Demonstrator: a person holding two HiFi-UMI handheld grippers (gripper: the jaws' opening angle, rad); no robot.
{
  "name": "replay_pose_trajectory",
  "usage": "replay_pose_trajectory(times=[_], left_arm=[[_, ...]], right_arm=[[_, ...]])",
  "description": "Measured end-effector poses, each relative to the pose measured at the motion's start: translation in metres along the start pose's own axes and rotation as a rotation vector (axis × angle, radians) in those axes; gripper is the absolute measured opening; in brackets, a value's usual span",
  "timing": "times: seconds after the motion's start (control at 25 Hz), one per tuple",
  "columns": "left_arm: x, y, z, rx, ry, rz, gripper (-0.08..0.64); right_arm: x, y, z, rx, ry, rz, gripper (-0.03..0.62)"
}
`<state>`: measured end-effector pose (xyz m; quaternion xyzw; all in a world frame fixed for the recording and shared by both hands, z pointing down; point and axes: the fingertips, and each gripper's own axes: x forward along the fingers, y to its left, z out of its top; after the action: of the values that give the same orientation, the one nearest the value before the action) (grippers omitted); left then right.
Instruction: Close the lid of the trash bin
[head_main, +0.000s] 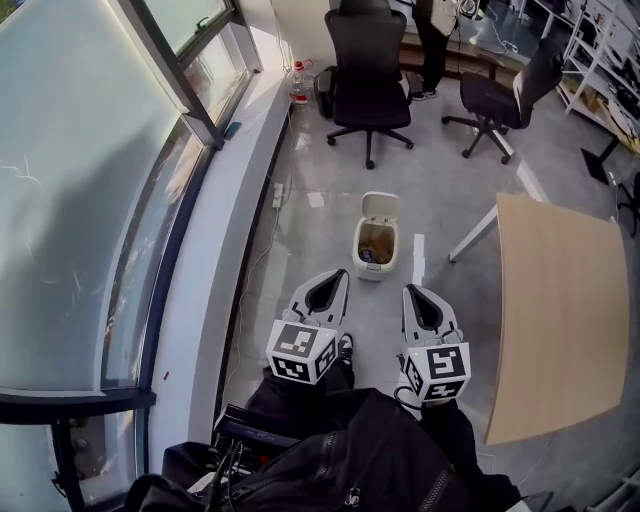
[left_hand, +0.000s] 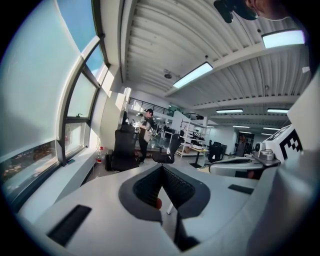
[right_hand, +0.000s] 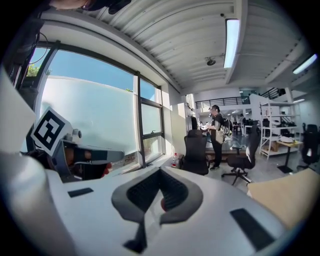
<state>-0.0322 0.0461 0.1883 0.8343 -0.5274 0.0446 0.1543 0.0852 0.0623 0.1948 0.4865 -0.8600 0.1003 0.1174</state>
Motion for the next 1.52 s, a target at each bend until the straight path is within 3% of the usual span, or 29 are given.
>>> replay_pose_trajectory(times=[0.32, 0.64, 0.76, 0.88, 1.08, 1.28, 1.52], left_arm=[[0.057, 0.066, 0.003, -0.043, 0.038, -0.036, 0.002], [0.088, 0.073, -0.016, -0.079, 0.091, -0.068, 0.002], [0.098, 0.075, -0.027, -0.089, 0.106, -0.052, 0.002], [0.099, 0.085, -0.041, -0.075, 0.128, 0.013, 0.002], [0.105, 0.102, -0.08, -0.058, 0.194, 0.068, 0.002], [0.137, 0.12, -0.143, -0.097, 0.285, 0.118, 0.002], [0.136, 0.127, -0.201, -0.128, 0.399, 0.142, 0.002]], right_arm=[[0.073, -0.006, 0.009, -0.033, 0.052, -0.042, 0.002], [0.092, -0.017, -0.005, -0.024, 0.109, -0.065, 0.002], [0.101, -0.024, -0.014, -0.008, 0.128, -0.047, 0.002], [0.112, -0.026, -0.034, 0.02, 0.167, -0.012, 0.002], [0.136, -0.032, -0.068, 0.045, 0.218, 0.002, 0.002], [0.174, -0.042, -0.121, 0.066, 0.287, 0.049, 0.002], [0.187, -0.033, -0.17, 0.131, 0.347, 0.08, 0.002]])
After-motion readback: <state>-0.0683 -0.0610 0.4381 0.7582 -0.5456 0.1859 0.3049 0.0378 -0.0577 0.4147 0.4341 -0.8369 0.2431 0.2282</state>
